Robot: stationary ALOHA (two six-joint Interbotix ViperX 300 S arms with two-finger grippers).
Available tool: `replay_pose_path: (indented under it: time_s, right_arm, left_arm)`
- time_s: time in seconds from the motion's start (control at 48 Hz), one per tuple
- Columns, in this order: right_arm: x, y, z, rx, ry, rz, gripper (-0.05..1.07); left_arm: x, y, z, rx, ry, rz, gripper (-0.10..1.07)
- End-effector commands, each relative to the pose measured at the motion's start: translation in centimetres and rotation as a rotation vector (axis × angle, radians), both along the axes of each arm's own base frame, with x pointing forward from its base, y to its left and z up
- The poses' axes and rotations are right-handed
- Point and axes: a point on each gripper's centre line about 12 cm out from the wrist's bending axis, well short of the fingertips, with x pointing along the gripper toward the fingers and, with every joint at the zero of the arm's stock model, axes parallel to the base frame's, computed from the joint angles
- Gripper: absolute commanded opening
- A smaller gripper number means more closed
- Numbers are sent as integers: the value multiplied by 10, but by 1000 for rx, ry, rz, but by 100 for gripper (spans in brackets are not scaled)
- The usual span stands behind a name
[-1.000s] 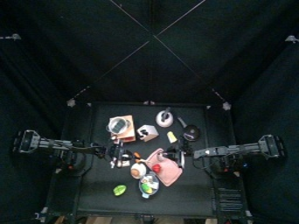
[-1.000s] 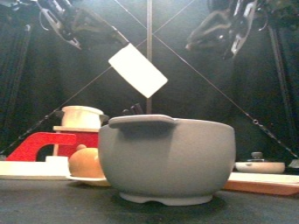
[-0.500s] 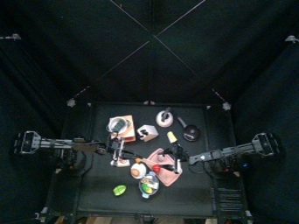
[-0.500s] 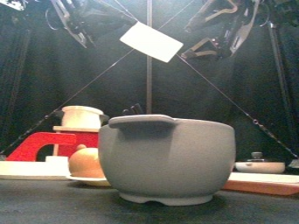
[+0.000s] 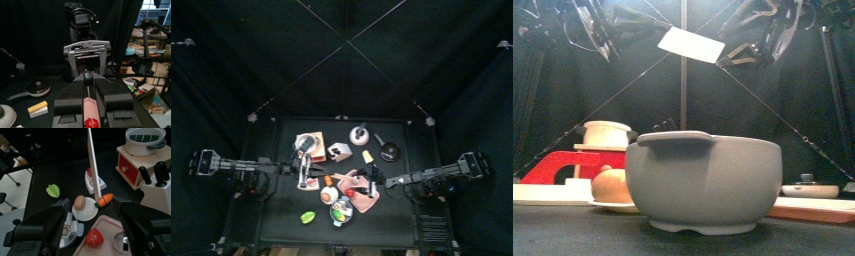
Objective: Grab cleaver with both hands
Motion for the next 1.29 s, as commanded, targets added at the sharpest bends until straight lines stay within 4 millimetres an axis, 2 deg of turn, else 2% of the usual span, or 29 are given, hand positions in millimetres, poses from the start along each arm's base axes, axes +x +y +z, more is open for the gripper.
replay_pose_path:
  time_s: [0.0, 0.062, 0.083, 0.417, 0.833, 1.146, 1.271]
  right_arm:
    - [-2, -1, 11, -1, -34, -13, 99]
    - [-3, -3, 11, -3, -34, -28, 99]
    - [-4, -6, 12, -9, -39, -50, 99]
    - [-7, 1, 8, -16, -30, -30, 95]
    - [-8, 3, 9, -12, -33, -25, 73]
    - [-13, 2, 9, 55, -28, -44, 74]
    - [-21, 1, 10, 141, -27, -73, 80]
  left_arm:
    - [2, -8, 3, 10, -64, -16, 43]
    - [3, -13, 1, 19, -85, -30, 43]
    - [8, -17, -5, 18, -102, -42, 43]
    - [19, -15, -21, -9, -122, -25, 43]
    - [19, -11, -23, -20, -117, -7, 43]
    - [17, -10, -25, -20, -111, -4, 43]
    - [13, -9, -26, -19, -107, 1, 43]
